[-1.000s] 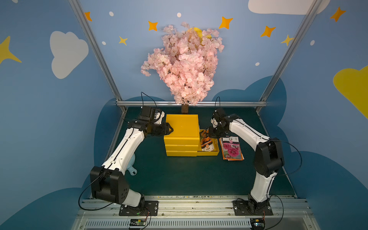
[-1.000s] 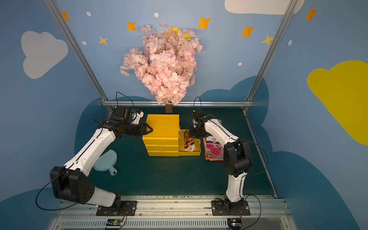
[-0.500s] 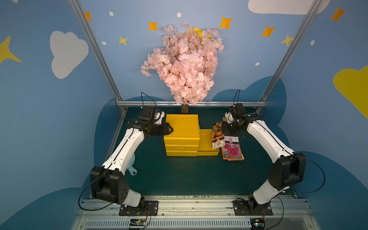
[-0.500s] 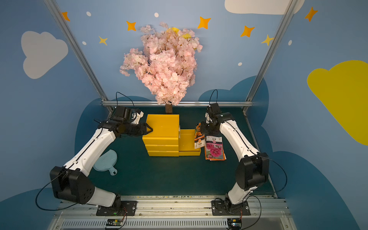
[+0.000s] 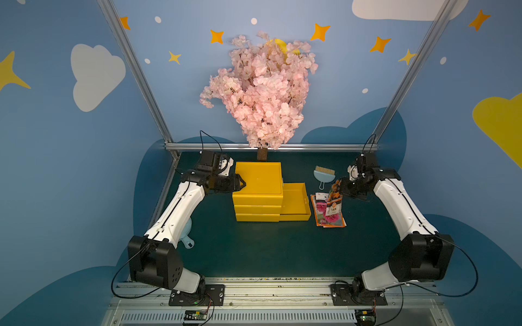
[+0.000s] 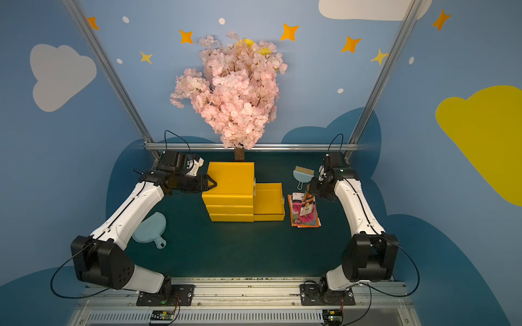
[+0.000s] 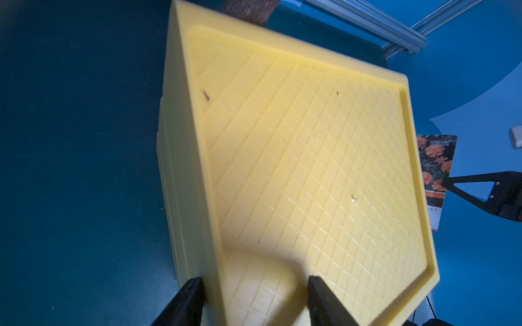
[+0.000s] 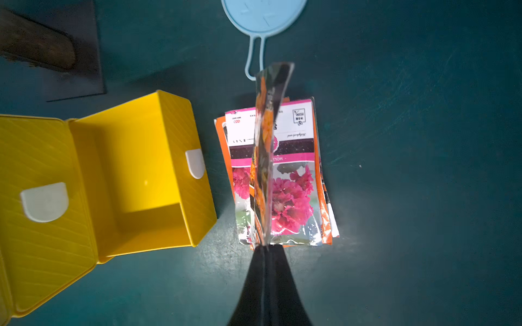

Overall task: Take the seed bags out of the drawer
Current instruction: Place the seed packet at the center of the board, then close the drawer in the storage box.

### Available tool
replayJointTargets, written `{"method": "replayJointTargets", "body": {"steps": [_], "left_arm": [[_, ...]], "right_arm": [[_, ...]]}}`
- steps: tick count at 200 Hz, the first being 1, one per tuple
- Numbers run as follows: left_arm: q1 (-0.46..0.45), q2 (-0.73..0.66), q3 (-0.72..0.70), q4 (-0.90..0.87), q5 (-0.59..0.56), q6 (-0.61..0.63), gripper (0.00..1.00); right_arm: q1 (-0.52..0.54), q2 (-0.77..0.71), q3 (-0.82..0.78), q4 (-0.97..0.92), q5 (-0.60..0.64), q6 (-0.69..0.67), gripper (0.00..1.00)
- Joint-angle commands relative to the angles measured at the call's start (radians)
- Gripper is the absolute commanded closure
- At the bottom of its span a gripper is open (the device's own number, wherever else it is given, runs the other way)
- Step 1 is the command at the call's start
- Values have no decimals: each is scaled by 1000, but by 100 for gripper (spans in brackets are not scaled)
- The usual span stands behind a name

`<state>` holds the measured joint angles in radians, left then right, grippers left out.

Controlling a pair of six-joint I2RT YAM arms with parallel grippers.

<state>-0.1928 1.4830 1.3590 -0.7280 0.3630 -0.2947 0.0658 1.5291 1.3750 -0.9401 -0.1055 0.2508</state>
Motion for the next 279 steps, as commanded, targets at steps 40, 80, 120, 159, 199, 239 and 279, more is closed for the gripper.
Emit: {"method": "replayJointTargets", "body": {"steps": [40,80,120,159,199,239,279], "left_arm": [[-23,38,-26,-83,31,24,40],[-22,40,-24,-87,30,23,40],[-23,47,-18,-87,32,22,40],[-23,45,-20,-92,25,27,40],[-23,37,-24,-93,17,25,40],[-23,30,-24,-97,11,24,40],[-24,27,-28,-100,8,23,40]], "right_arm": [[-13,114,-49,32,-50,-34,100],[-13,163,-34,5,86,-41,100],[-13,212,-22,-8,197,-27,94],[-10,206,-8,-2,223,-6,70],[49,164,-14,61,88,-1,69],[158,216,22,93,52,23,68],[207,301,58,127,-11,49,67]]}}
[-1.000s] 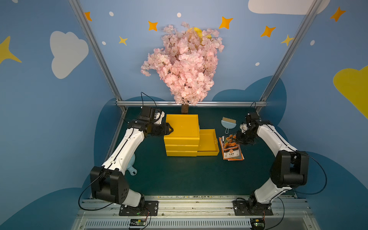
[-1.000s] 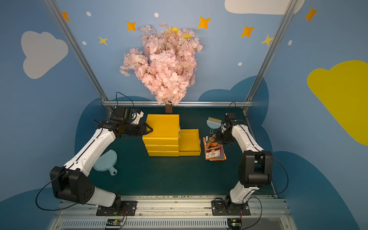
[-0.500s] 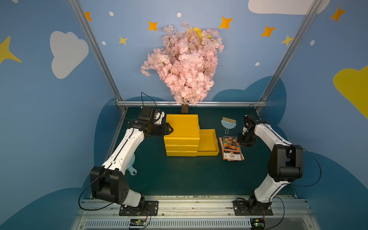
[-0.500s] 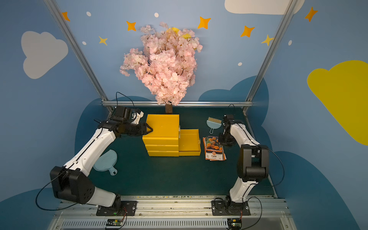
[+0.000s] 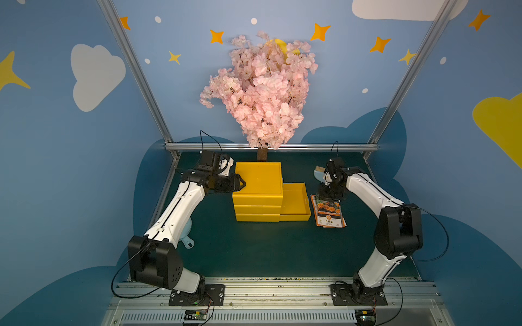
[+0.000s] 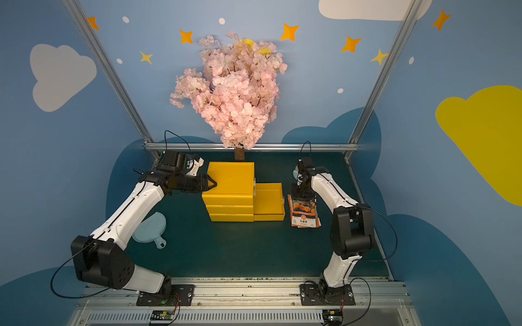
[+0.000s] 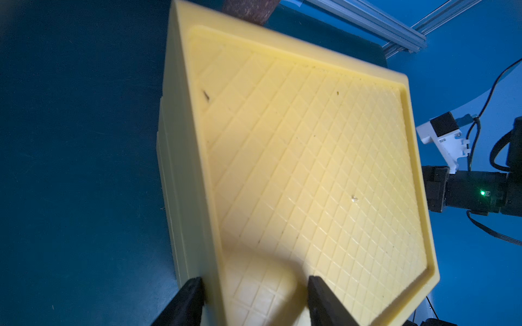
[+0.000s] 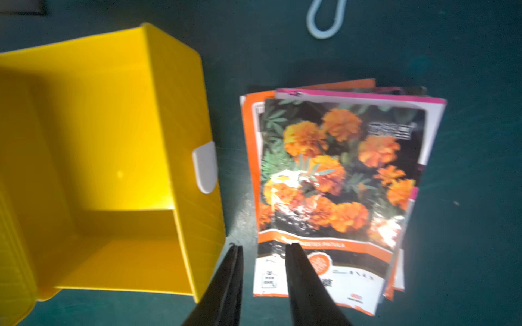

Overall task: Take the seed bags out of the drawer
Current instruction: Close the drawer in the storage box.

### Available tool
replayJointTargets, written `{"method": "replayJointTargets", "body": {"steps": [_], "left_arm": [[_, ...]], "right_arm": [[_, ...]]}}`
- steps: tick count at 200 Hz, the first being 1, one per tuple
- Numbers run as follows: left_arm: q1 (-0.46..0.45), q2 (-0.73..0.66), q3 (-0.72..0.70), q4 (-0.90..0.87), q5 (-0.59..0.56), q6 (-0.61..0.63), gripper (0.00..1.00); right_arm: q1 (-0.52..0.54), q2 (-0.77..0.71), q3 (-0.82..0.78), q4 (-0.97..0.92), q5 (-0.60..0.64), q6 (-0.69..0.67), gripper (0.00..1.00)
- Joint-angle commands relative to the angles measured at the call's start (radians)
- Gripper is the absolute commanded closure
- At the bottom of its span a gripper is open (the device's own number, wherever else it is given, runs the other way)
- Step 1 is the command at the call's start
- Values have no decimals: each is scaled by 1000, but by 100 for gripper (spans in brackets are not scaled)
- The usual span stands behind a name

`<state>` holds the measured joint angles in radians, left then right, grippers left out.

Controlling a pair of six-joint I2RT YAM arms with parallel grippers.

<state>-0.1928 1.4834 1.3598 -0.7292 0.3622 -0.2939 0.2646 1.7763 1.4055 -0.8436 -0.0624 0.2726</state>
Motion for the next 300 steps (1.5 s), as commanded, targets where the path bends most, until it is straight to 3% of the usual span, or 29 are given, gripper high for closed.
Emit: {"method": "replayJointTargets", "body": {"steps": [1,115,300], "left_arm": [[-23,27,-29,-99,9,22,40],[-24,26,-38,-100,-4,19,40],[-22,12,-48,-107,-9,16,40]], "right_arm": [[9,55,29,31,-56,27,68],[67,176,80,83,-153,51,67],[150,293,59,411,-584,277,66]]}}
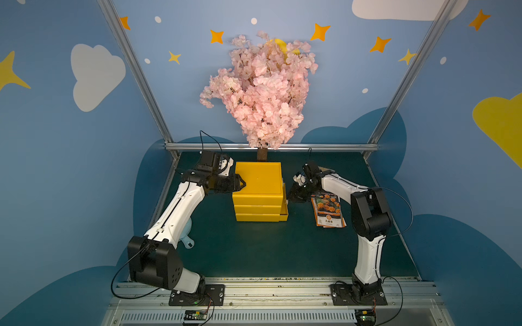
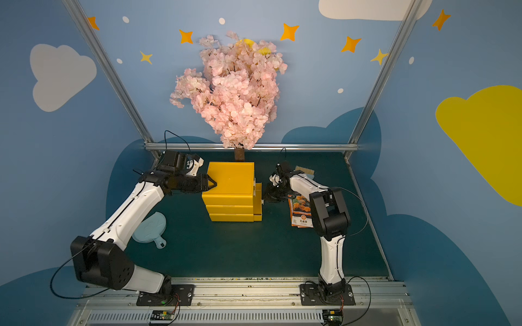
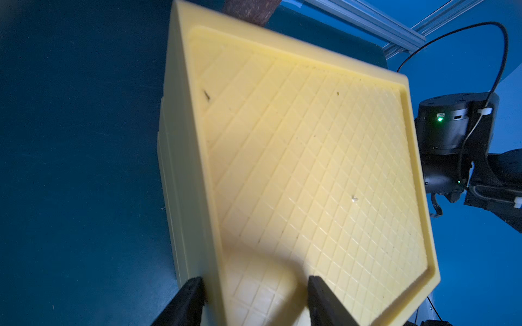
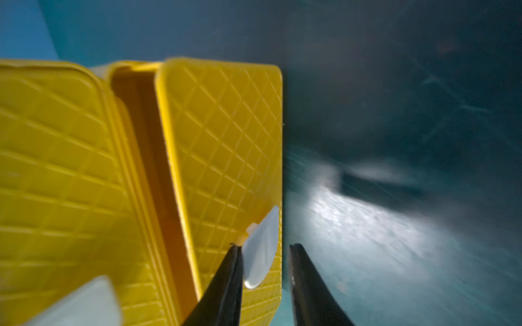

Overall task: Take the seed bags out of the drawer
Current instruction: Close the drawer in the storage box.

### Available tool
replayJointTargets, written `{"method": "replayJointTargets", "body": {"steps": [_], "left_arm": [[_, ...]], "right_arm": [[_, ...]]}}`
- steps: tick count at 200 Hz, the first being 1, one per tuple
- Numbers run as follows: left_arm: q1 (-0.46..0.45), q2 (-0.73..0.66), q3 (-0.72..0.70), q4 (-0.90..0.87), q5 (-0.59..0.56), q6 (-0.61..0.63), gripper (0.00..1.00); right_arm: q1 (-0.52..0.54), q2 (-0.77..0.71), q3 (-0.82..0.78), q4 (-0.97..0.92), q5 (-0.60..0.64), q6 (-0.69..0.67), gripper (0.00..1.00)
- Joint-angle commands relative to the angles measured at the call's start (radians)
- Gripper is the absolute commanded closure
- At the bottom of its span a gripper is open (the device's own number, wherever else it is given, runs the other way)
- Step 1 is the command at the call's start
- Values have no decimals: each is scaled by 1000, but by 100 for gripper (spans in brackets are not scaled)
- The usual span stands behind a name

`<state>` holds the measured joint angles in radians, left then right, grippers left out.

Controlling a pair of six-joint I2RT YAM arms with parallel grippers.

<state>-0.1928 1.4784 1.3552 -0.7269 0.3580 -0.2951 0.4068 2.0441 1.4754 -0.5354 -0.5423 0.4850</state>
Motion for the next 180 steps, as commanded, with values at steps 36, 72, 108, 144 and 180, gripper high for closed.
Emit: {"method": "replayJointTargets", "body": {"steps": [36,72,108,144,180], "left_arm": [[-23,15,-44,-109,-5,14,40],[-23,13,-45,-111,-7,16,40],[-23,10,-45,-113,-8,12,40],[-23,5,-32,-117,-12,10,40],[-23,-3,24,-143,-34,17,38]], "right_arm": [[13,53,-29,194,-201,124,62],[14,69,-53,285,-277,179,60],[13,78,-59,308,-310,189,58],[6,63,-67,275,-295,161,57],[-14,25,-78,213,-253,114,57]]}}
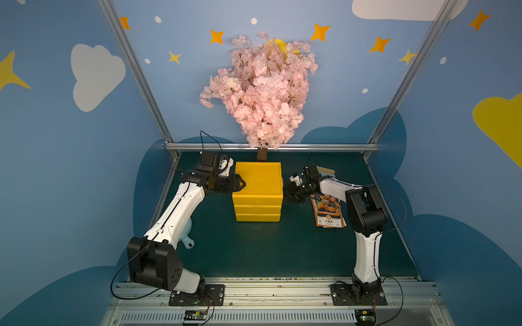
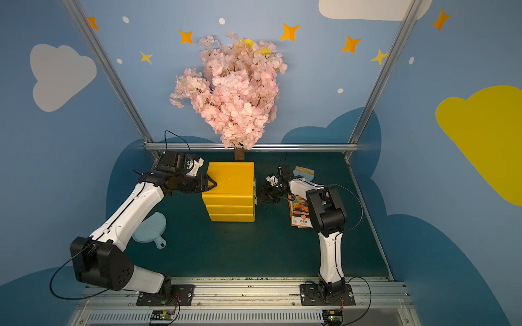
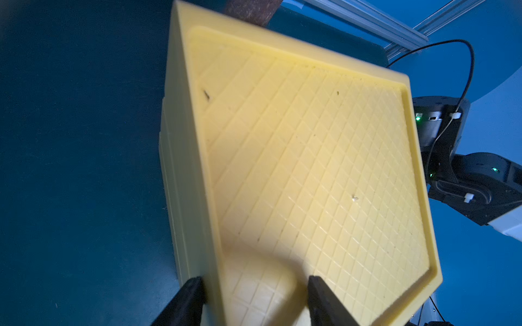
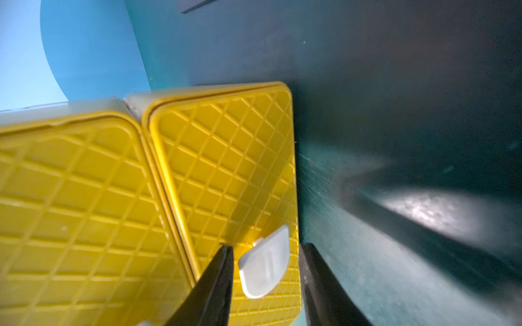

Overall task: Take the seed bags out of the drawer
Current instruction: Close the drawer in the storage box, then reset both arms

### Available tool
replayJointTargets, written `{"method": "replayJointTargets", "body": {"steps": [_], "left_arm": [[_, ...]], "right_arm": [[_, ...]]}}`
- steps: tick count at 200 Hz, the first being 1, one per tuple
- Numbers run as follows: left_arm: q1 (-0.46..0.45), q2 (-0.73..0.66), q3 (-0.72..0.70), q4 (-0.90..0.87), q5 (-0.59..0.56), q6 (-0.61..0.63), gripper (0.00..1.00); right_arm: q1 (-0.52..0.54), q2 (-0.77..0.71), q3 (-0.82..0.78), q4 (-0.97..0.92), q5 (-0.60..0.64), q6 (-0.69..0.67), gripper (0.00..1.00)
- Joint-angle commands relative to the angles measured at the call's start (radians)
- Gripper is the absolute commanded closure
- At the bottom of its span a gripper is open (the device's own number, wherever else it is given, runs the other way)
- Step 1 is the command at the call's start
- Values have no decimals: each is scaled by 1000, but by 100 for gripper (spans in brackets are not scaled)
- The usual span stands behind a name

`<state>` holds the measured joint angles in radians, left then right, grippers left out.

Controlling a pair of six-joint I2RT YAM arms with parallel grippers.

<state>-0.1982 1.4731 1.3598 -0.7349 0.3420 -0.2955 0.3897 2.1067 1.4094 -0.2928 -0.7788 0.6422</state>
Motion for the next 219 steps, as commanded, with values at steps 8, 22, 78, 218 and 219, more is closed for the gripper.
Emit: {"method": "replayJointTargets", "body": {"steps": [8,22,78,218,219], "left_arm": [[-17,-2,41,-143,-26,20,38],[-17,-8,86,-160,-36,26,36],[-9,-78,200,-182,-90,26,25],[19,-676,-512,596,-623,279,0],[21,-674,-515,600,-627,274,0]], "right_arm": [[-2,-50,-13,-50,-2,-57,56],[-11,-70,-17,-76,17,-77,56],[-54,-150,-44,-156,82,-148,54],[-38,-959,-295,16,1038,-393,2],[-37,-961,-302,26,1039,-399,2]]}}
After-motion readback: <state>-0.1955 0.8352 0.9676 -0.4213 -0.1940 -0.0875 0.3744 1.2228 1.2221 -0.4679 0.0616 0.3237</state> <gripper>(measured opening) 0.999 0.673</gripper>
